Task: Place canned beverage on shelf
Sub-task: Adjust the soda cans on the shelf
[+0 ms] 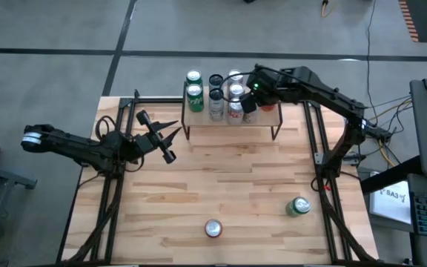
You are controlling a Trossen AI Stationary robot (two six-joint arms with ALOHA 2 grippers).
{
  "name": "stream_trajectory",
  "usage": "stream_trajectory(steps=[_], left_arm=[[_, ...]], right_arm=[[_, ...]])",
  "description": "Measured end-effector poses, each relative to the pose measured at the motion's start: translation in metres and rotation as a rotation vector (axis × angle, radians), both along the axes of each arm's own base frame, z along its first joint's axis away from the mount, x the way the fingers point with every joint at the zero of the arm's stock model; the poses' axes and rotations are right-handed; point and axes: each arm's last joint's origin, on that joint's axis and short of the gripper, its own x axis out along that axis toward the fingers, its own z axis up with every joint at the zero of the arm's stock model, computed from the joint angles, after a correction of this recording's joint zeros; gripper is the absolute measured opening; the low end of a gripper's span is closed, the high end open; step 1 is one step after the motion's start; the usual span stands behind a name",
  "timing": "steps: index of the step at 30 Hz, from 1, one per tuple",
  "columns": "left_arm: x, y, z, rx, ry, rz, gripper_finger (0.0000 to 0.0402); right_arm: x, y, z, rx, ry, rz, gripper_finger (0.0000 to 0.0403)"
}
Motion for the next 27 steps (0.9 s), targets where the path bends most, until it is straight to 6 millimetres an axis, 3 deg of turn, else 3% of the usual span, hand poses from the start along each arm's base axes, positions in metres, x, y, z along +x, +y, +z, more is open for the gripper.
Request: stream_trajectory(steps=[27], left_arm=[[0.0, 0.0, -0.0001, 0.0, 0.001, 0.0, 0.0081]], right_arm=[[-0.0071, 0.0047, 0.0031, 0.101, -0.047, -0.041, 0.0009]])
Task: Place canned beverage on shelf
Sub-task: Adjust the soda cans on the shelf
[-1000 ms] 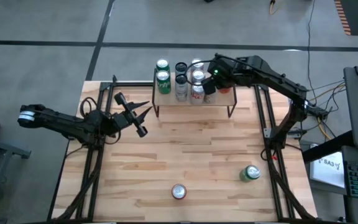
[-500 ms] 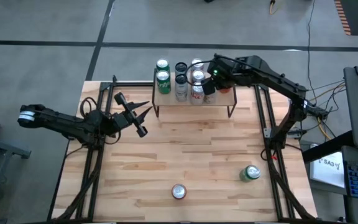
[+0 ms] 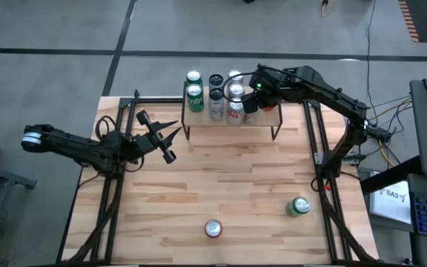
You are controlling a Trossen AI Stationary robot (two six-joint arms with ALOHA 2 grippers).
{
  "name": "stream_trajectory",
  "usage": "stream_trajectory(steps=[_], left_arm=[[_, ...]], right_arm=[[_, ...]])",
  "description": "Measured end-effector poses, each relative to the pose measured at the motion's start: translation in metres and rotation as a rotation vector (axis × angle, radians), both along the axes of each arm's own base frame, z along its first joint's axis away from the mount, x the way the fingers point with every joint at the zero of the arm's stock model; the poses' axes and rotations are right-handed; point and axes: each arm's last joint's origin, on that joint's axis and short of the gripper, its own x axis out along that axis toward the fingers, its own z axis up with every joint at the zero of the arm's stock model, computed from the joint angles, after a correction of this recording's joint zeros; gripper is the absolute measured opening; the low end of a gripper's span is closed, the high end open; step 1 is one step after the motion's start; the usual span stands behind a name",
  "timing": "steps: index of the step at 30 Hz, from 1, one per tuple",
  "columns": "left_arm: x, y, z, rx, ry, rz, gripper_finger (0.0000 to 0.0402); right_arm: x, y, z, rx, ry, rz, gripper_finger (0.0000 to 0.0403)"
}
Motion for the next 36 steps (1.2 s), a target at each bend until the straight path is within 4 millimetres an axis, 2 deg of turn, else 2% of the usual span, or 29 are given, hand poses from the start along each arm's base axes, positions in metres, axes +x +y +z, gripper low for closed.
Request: stream_trajectory(steps=[10, 16, 22, 26, 31, 36], left_arm=[[0.0, 0.0, 0.0, 0.0, 0.0, 0.0, 0.0081], [0.0, 0.0, 0.0, -0.005, 0.002, -0.003, 0.0081], [0.005, -0.002, -0.009, 0.043, 0.109, -0.058, 0.0081], [0.007, -0.003, -0.001, 0.015, 0.093, -0.088, 0.0081], [0.011, -0.004, -0.002, -0.128, 0.125, -0.146, 0.0081], [0.011, -0.01, -0.008, -0.312, 0.111, -0.241, 0.0081]], right_arm=[[-0.007, 0.003, 0.007, -0.021, -0.015, 0.026, 0.0009], [-0.004, 0.007, 0.013, -0.073, -0.042, 0.149, 0.0009], [0.006, 0.025, 0.019, -0.17, -0.054, 0.347, 0.0009], [0.012, 0.044, 0.02, -0.289, 0.0, 0.446, 0.0009], [0.019, 0.07, 0.016, -0.356, 0.032, 0.596, 0.0009], [0.012, 0.083, 0.008, -0.366, 0.069, 0.678, 0.0009]])
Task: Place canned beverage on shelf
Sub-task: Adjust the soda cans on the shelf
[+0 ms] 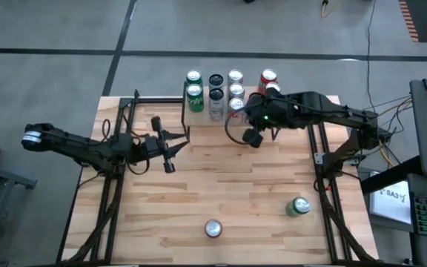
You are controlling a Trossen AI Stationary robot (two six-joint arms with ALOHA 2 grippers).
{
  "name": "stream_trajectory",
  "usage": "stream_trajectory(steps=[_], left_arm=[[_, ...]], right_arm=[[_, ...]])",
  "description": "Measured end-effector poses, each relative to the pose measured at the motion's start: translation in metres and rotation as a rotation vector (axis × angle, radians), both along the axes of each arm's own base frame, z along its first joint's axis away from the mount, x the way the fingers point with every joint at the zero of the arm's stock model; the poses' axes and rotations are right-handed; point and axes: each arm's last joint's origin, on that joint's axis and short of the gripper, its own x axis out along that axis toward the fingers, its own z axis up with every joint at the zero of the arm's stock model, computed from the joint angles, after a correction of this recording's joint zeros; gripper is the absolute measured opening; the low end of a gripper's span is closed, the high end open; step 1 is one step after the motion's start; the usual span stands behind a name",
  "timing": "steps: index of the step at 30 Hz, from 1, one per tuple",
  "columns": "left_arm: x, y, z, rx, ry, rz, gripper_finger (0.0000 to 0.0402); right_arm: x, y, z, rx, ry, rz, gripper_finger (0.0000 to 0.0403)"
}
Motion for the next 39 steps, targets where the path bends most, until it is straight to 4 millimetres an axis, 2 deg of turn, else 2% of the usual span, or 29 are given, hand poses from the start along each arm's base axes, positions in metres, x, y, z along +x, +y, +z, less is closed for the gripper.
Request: stream_trajectory(steps=[8, 14, 23, 27, 31, 39], left_arm=[[-0.002, -0.018, -0.004, -0.096, -0.005, -0.109, 0.0081], [0.008, -0.028, -0.013, -0.179, 0.026, -0.158, 0.0081], [0.019, -0.031, -0.015, -0.174, -0.044, -0.143, 0.0081], [0.017, -0.028, -0.014, -0.115, -0.036, -0.038, 0.0081], [0.007, -0.024, -0.003, 0.053, -0.022, 0.014, 0.008], [-0.024, 0.003, 0.008, 0.2, 0.099, 0.085, 0.0078]], right_arm=[[-0.022, 0.014, -0.02, 0.034, -0.007, 0.106, 0.0009], [-0.033, 0.02, -0.035, -0.014, -0.068, 0.206, 0.0009], [-0.045, 0.011, -0.026, -0.077, -0.195, 0.266, 0.0009], [-0.037, 0.005, -0.019, -0.142, -0.286, 0.317, 0.0009], [-0.019, -0.007, -0.014, -0.204, -0.39, 0.323, 0.0009], [0.019, -0.06, -0.012, -0.186, -0.422, 0.124, 0.0009]])
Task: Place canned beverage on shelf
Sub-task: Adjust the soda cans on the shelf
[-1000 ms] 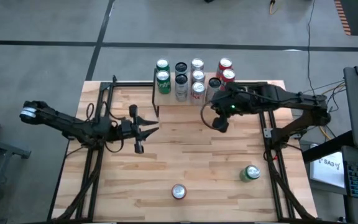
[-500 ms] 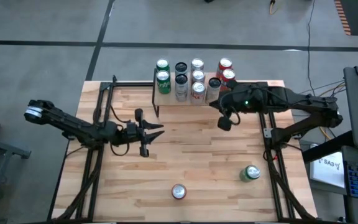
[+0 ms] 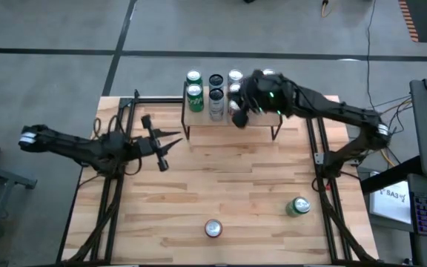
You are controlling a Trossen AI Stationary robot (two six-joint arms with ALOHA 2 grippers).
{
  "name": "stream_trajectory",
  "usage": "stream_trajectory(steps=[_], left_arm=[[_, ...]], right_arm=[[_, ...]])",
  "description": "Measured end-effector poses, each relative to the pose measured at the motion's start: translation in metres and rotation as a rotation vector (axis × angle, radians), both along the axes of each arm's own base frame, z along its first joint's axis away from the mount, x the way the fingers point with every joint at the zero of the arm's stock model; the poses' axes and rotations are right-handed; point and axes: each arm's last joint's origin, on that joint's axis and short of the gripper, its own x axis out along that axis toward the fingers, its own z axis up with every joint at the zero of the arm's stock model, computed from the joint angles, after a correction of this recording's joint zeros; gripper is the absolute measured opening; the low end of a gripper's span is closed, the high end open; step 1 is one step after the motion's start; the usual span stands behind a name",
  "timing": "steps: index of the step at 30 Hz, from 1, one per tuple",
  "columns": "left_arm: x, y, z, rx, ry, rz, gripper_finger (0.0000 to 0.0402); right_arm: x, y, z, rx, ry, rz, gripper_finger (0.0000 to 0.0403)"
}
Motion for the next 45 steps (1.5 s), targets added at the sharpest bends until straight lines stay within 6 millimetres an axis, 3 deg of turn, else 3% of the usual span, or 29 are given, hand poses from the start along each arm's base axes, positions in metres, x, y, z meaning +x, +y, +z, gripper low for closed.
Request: stream_trajectory(steps=[7, 15, 22, 29, 45], left_arm=[[-0.012, 0.017, -0.006, 0.037, 0.077, -0.037, 0.0078], [-0.018, 0.022, -0.01, 0.078, 0.137, 0.007, 0.0077], [-0.019, 0.022, -0.02, 0.088, 0.246, 0.011, 0.0077], [-0.019, 0.022, -0.022, 0.097, 0.278, 0.008, 0.0077], [-0.019, 0.022, -0.017, 0.105, 0.228, 0.012, 0.0077]], right_arm=[[0.029, -0.047, 0.002, 0.043, 0.07, -0.106, 0.0009], [0.056, -0.079, 0.001, 0.117, 0.096, -0.188, 0.0009], [0.071, -0.085, -0.005, 0.211, 0.11, -0.244, 0.0009], [0.07, -0.085, -0.012, 0.295, 0.141, -0.327, 0.0009], [0.071, -0.087, -0.015, 0.254, 0.158, -0.387, 0.0009]])
